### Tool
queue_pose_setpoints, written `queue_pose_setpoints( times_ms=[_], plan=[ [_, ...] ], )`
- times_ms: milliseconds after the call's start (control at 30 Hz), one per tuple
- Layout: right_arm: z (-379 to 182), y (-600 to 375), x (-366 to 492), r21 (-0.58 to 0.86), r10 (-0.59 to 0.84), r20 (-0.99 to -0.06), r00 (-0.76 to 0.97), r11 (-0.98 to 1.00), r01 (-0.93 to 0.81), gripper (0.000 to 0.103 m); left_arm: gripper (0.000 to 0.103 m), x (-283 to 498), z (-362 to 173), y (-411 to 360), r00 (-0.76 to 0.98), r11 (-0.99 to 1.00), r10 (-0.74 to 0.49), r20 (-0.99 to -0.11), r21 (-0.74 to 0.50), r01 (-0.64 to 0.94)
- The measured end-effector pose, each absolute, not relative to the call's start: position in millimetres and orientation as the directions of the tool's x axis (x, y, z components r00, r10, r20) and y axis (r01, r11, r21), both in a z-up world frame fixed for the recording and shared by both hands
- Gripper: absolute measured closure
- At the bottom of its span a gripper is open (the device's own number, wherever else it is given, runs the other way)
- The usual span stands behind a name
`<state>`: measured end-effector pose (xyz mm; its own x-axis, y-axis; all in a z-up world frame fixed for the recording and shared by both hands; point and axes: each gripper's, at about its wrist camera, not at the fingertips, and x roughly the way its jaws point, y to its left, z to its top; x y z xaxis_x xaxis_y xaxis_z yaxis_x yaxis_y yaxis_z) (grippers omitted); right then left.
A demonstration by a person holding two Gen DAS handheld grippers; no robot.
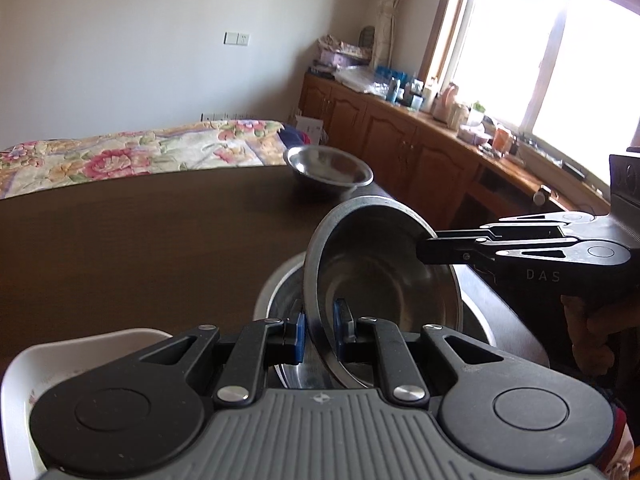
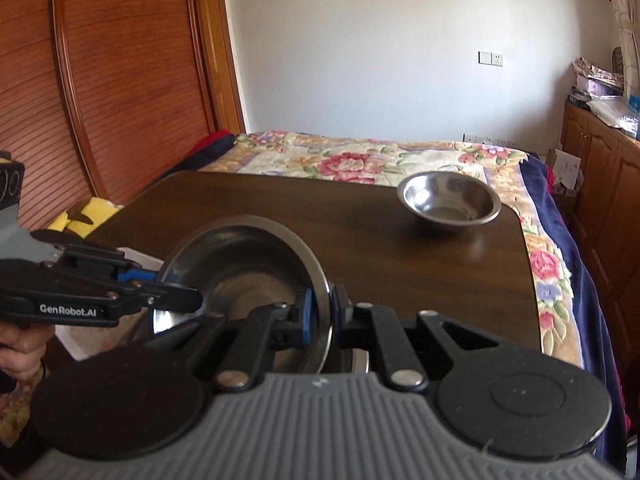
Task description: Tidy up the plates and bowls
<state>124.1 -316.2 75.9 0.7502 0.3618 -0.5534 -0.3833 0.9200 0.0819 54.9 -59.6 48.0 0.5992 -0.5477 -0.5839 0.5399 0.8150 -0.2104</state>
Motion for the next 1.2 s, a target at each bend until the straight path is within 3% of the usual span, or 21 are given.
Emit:
queue_pose_setpoints(
  times_ms=[833, 1200],
  plan=[
    [55, -309, 114, 0.003, 0.331, -0.573, 0.75, 0.916, -0.401, 0.091, 0.088, 58, 34, -70, 0.59, 0.823, -0.523, -0.616, -0.183, 0.538],
    [55, -305, 113, -0.012, 0.326, -0.579, 0.747, 0.913, -0.407, 0.091, 0.081, 54, 36, -66, 0.609, 0.831, -0.516, -0.602, -0.18, 0.526]
  ],
)
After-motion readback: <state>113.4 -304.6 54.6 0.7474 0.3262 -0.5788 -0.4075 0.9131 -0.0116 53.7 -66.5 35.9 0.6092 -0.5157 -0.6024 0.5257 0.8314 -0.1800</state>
